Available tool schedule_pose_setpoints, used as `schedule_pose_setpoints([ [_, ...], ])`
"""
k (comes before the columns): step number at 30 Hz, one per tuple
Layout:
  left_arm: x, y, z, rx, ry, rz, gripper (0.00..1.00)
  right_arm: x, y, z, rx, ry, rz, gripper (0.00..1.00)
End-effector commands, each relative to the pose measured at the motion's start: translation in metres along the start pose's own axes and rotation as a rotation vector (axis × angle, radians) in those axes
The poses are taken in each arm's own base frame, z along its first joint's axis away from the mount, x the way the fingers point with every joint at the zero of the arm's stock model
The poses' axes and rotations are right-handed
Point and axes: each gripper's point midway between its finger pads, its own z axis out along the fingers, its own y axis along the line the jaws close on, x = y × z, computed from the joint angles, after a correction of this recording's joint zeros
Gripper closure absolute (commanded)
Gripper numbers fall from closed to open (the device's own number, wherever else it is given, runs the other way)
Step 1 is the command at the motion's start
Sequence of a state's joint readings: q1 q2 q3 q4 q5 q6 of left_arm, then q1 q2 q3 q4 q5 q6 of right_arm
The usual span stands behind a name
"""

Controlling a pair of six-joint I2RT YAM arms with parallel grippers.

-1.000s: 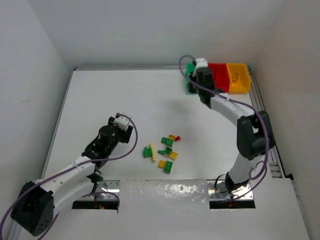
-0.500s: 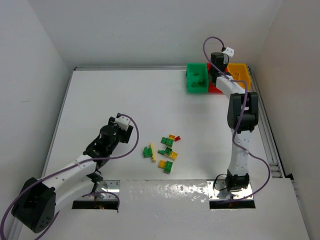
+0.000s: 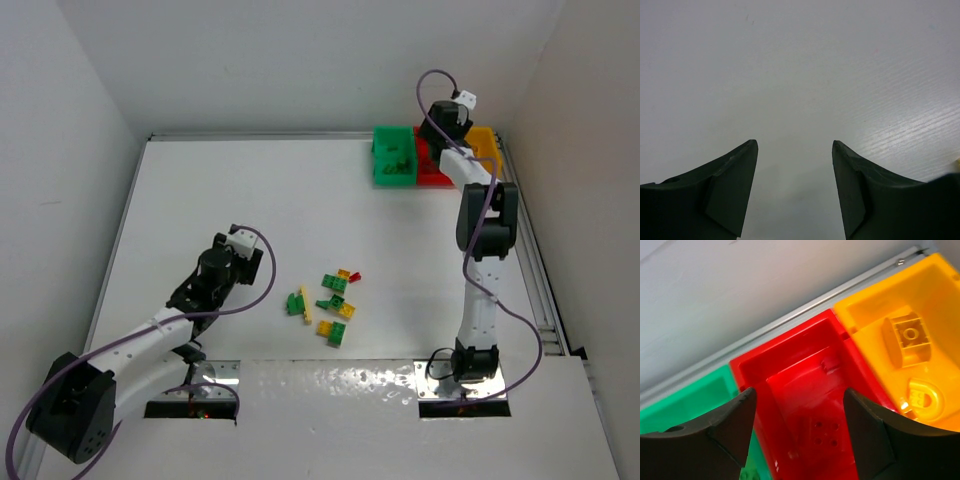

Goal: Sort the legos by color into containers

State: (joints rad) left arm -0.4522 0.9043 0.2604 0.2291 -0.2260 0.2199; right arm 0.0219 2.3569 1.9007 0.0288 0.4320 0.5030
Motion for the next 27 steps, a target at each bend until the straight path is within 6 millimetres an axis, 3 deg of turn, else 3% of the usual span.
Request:
schedule_pose_setpoints([
  [1,-0.011,0.005,0.001,-0.018,-0.048,-0.02,0.41,-0.052,0.033,-0.031,-0.157,-0.086,-0.02,0.32],
  [4,-0.014,0.004,0.0,-0.012,-0.06,-0.022,0.41,-0.04,0.051,-0.055,-0.253,-0.064,-0.148,0.32],
  [8,-0.02,0.004,-0.002,-0.007,-0.082,-0.032,0.41,-0.006,0.092,-0.118,-0.458,-0.058,-0.409,0.3],
  [9,-0.022,0.004,-0.002,-0.008,-0.088,-0.035,0.41,0.016,0.098,-0.145,-0.519,-0.043,-0.505,0.29],
  [11,-0.032,0.002,-0.005,0.011,-0.116,-0.03,0.41,0.037,0.105,-0.177,-0.627,-0.037,-0.592,0.3],
  [12,-0.038,0.001,-0.006,0.018,-0.128,-0.024,0.41,0.062,0.109,-0.212,-0.77,-0.01,-0.668,0.34],
  [13,-0.047,-0.008,-0.01,0.062,-0.148,-0.003,0.41,0.075,0.111,-0.23,-0.85,0.007,-0.705,0.36],
  [14,-0.057,-0.012,-0.013,0.091,-0.172,0.054,0.41,0.109,0.098,-0.247,-0.916,0.094,-0.743,0.39],
  [15,-0.079,-0.015,-0.02,0.121,-0.229,0.086,0.41,0.124,0.102,-0.271,-1.015,0.128,-0.757,0.43],
  [16,-0.088,-0.032,-0.027,0.214,-0.265,0.141,0.41,0.123,0.099,-0.288,-1.054,0.133,-0.749,0.45],
  [17,-0.097,-0.036,-0.033,0.24,-0.309,0.21,0.41,0.15,0.084,-0.301,-1.081,0.216,-0.751,0.45],
  [18,-0.108,-0.041,-0.043,0.268,-0.368,0.236,0.41,0.164,0.082,-0.32,-1.154,0.243,-0.772,0.46],
  [19,-0.11,-0.053,-0.05,0.332,-0.404,0.265,0.41,0.166,0.077,-0.332,-1.171,0.238,-0.799,0.44],
  [20,-0.108,-0.058,-0.053,0.356,-0.421,0.292,0.41,0.191,0.06,-0.342,-1.172,0.309,-0.844,0.43],
  [21,-0.111,-0.061,-0.06,0.377,-0.448,0.301,0.41,0.204,0.059,-0.354,-1.205,0.305,-0.921,0.42],
  [22,-0.103,-0.068,-0.063,0.414,-0.432,0.313,0.41,0.209,0.054,-0.359,-1.202,0.3,-0.963,0.39],
  [23,-0.098,-0.071,-0.065,0.434,-0.423,0.312,0.41,0.226,0.043,-0.368,-1.22,0.339,-1.001,0.38],
  [27,-0.08,-0.07,-0.066,0.43,-0.345,0.257,0.41,0.249,0.036,-0.383,-1.289,0.323,-1.094,0.36],
])
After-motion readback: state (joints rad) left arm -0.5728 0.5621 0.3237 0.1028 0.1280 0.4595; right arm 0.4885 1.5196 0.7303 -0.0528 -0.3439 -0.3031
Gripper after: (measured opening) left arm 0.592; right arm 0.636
